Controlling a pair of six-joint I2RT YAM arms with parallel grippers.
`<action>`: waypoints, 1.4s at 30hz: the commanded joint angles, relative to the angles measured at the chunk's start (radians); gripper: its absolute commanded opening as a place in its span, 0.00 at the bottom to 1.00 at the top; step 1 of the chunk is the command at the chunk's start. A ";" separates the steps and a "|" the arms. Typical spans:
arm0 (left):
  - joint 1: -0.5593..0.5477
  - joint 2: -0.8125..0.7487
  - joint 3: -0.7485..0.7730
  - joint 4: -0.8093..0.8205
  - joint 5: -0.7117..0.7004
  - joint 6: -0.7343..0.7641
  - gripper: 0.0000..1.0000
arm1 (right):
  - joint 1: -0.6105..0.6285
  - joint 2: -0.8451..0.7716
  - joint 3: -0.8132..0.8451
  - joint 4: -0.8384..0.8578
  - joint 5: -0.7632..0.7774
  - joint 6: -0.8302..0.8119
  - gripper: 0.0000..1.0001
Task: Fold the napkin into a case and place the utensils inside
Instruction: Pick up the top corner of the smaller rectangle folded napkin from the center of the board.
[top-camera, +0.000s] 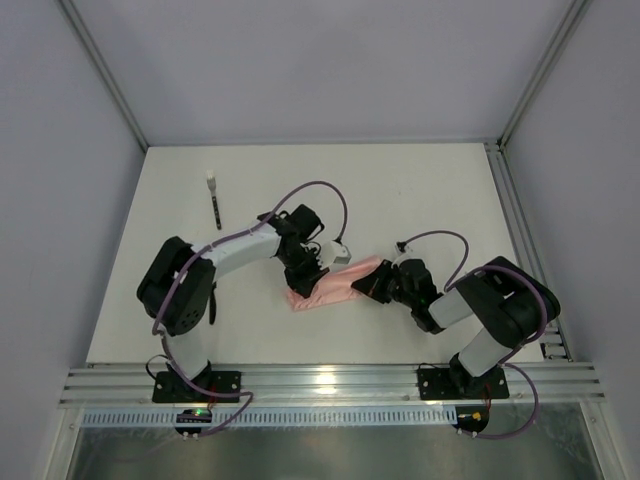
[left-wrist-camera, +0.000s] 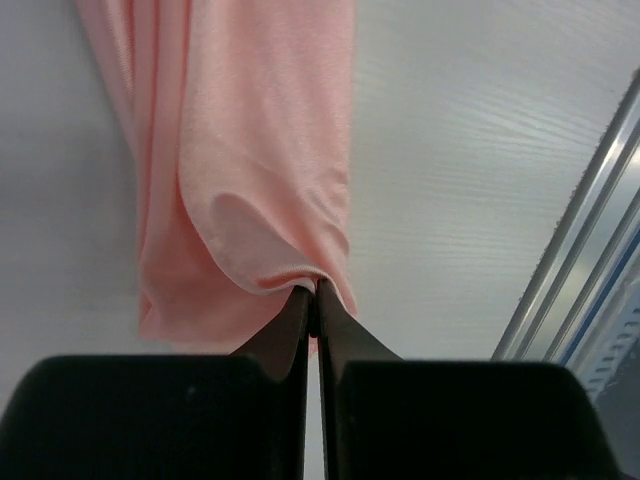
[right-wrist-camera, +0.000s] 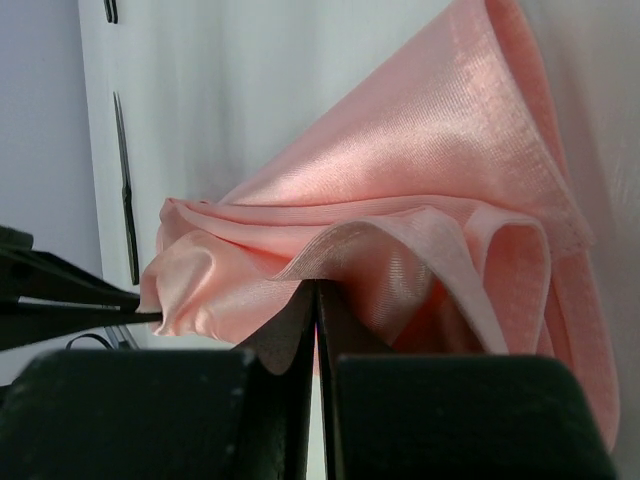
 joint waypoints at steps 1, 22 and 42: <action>-0.058 -0.078 -0.024 0.029 0.026 0.082 0.00 | 0.017 0.020 -0.020 -0.109 0.055 -0.029 0.04; 0.167 -0.016 0.006 0.067 -0.017 -0.169 0.42 | 0.038 0.031 0.004 -0.123 0.057 -0.034 0.04; 0.188 0.108 0.089 -0.030 0.113 -0.143 0.49 | 0.038 0.031 0.000 -0.114 0.052 -0.038 0.04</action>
